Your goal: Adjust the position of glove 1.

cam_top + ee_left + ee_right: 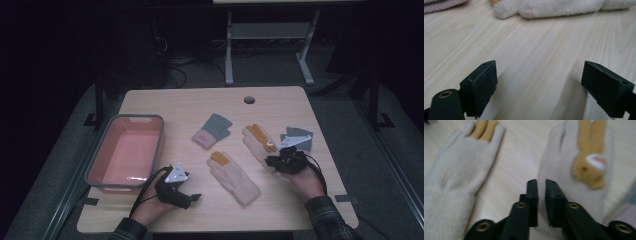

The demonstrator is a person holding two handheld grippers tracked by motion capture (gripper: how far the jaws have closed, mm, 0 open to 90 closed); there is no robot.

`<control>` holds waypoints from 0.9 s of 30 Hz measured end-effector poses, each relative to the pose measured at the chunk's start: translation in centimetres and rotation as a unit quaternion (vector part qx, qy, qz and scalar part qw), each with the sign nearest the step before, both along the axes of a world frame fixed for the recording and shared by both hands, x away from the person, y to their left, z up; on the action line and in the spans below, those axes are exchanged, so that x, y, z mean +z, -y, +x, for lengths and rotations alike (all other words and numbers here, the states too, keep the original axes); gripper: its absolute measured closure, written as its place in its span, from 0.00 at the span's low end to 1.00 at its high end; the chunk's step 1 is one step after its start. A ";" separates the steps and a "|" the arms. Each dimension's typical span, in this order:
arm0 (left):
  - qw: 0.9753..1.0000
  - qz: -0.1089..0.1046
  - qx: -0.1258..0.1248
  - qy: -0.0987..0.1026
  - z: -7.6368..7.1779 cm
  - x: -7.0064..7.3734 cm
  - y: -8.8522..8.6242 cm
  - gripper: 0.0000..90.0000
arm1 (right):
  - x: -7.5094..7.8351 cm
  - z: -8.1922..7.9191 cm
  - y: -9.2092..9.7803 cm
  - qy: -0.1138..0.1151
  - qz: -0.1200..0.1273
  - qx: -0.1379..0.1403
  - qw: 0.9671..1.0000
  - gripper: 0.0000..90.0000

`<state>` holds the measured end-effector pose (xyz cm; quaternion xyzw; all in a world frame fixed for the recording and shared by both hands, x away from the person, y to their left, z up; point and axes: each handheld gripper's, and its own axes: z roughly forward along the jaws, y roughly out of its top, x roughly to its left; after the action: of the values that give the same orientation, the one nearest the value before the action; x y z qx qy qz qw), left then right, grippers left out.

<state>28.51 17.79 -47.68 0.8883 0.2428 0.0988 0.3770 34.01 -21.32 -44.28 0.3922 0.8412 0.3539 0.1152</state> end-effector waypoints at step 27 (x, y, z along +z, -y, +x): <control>1.000 -0.001 -0.001 0.002 0.0 0.0 0.0 0.14 | -2.6 5.5 -0.8 0.009 -0.034 -0.063 0.997 0.63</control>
<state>28.54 17.77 -47.72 0.8880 0.2413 0.0998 0.3785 39.55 -20.52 -46.83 0.4372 0.8253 0.3208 0.1577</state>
